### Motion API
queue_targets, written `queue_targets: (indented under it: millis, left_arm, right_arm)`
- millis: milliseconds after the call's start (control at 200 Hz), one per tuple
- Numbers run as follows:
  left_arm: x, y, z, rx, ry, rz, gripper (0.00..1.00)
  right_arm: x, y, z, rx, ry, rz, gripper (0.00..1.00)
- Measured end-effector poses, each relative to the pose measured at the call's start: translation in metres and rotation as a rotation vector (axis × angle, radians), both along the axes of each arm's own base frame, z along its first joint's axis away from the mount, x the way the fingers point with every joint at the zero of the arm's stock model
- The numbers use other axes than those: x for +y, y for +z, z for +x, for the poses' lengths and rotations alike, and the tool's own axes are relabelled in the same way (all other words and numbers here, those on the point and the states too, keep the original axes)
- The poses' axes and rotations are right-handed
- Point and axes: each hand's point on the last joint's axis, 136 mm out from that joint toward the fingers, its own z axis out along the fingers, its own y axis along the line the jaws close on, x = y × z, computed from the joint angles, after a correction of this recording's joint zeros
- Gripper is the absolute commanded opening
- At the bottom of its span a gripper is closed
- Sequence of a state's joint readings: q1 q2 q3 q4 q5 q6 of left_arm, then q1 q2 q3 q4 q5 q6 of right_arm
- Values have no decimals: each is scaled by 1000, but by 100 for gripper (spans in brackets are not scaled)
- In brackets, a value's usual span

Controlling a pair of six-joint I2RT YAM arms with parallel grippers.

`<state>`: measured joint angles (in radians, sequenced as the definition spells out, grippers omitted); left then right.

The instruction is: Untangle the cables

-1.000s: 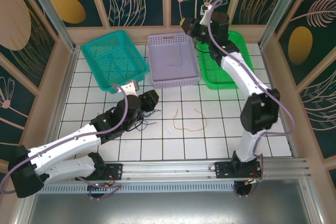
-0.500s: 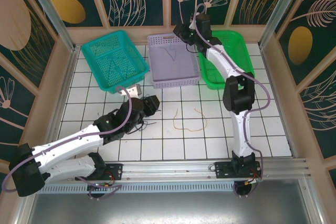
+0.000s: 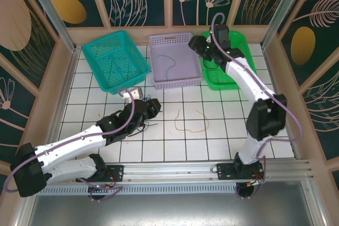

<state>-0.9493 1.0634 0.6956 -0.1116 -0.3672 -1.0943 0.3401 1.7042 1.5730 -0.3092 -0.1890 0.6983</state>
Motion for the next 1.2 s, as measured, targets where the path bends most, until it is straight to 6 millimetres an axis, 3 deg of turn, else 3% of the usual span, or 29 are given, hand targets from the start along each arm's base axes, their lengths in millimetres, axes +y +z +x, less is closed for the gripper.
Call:
queue_targets:
  millis: [85, 150, 235, 420, 530, 636, 721, 826, 966, 1056, 1196]
  left_arm:
    - [2, -4, -2, 17, 5, 8, 48]
    - [3, -6, -2, 26, 7, 15, 47]
    - [3, -7, -3, 38, 6, 24, 47]
    - [-1, -12, -5, 80, -6, 46, 46]
    - [-5, -23, -6, 118, -19, 68, 46]
    - [-2, -29, -9, 142, -21, 94, 48]
    - [-1, -21, -9, 141, -16, 101, 49]
    - [8, 9, -8, 103, 13, 84, 50]
    - [38, 59, -12, 20, 95, 20, 50]
    - [61, 79, -19, -23, 147, -18, 50]
    - [83, 91, -26, -49, 198, -42, 49]
  right_arm:
    - [-14, 5, -28, -18, -17, -21, 43]
    - [-23, -9, -55, 3, -33, -44, 43]
    - [-30, -46, -95, 76, -39, -93, 43]
    - [-51, -153, -195, 352, -54, -212, 49]
    - [-67, -188, -233, 442, -64, -269, 50]
    - [-72, -212, -249, 493, -55, -283, 50]
    - [-70, -227, -256, 526, -33, -268, 48]
    - [-62, -239, -257, 547, -9, -245, 42]
    - [-53, -243, -250, 539, 10, -208, 19]
    - [-51, -245, -248, 538, -1, -195, 0]
    - [-57, -244, -243, 516, -21, -217, 0]
